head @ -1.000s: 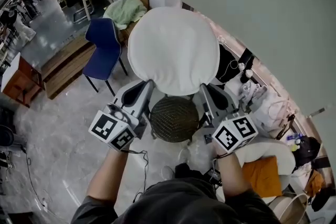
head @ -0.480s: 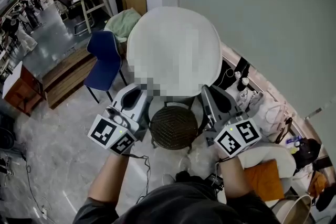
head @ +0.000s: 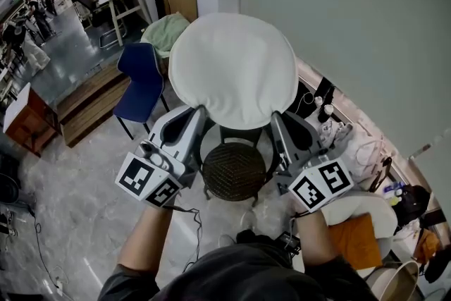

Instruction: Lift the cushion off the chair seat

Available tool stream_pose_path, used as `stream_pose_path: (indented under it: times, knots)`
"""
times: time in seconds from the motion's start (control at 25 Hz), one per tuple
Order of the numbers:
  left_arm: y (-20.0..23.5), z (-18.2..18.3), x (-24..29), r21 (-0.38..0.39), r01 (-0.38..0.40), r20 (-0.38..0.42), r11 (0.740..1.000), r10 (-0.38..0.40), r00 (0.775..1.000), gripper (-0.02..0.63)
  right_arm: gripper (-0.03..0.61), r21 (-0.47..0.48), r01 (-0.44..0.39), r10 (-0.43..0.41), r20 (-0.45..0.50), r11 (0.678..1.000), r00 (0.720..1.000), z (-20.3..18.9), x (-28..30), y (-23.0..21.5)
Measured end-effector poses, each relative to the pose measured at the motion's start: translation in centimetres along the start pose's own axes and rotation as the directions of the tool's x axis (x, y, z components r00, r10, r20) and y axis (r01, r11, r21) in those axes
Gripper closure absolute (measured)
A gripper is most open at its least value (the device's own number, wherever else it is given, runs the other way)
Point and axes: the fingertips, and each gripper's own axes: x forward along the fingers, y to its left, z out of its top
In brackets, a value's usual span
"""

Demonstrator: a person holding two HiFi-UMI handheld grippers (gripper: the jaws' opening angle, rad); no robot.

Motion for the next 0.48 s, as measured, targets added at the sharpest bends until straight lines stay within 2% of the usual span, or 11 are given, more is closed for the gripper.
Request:
stream_pose_path:
  times: [0.48]
  knots:
    - [-0.51,0.18,-0.1,0.005,0.008,0.013,1.0,-0.008,1.0,0.6,0.552,-0.01,0.004,-0.004,0.01,1.0,1.0,0.21,-0.51,0.16]
